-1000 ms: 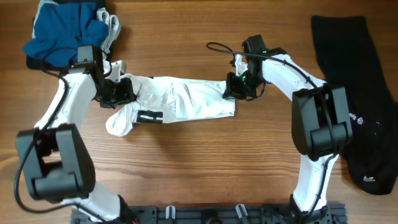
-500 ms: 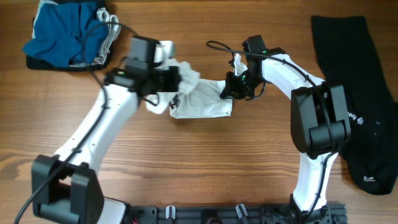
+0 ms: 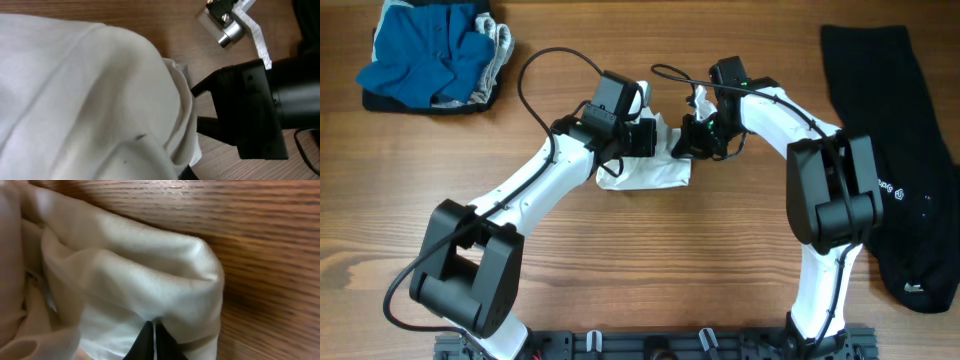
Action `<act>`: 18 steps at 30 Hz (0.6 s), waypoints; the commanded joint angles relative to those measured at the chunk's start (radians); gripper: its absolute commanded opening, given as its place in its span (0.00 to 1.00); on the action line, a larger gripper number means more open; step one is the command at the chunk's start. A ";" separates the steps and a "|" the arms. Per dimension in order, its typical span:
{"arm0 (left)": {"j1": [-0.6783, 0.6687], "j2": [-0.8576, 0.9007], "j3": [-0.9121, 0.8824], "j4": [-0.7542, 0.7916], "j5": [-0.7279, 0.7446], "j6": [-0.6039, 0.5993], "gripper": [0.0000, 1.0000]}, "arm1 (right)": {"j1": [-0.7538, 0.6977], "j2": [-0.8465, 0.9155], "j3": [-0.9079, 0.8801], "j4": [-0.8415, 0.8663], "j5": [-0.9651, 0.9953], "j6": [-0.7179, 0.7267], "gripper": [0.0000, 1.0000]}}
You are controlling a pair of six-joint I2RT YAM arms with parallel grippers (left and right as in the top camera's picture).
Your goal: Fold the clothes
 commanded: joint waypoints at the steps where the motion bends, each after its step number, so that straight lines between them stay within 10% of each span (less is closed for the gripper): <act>1: -0.007 0.018 0.003 0.006 0.002 -0.023 0.04 | -0.036 -0.019 0.032 0.013 -0.011 0.051 0.04; 18: -0.034 0.030 0.003 -0.011 0.000 -0.021 0.04 | -0.278 -0.425 0.046 -0.016 -0.034 0.100 0.04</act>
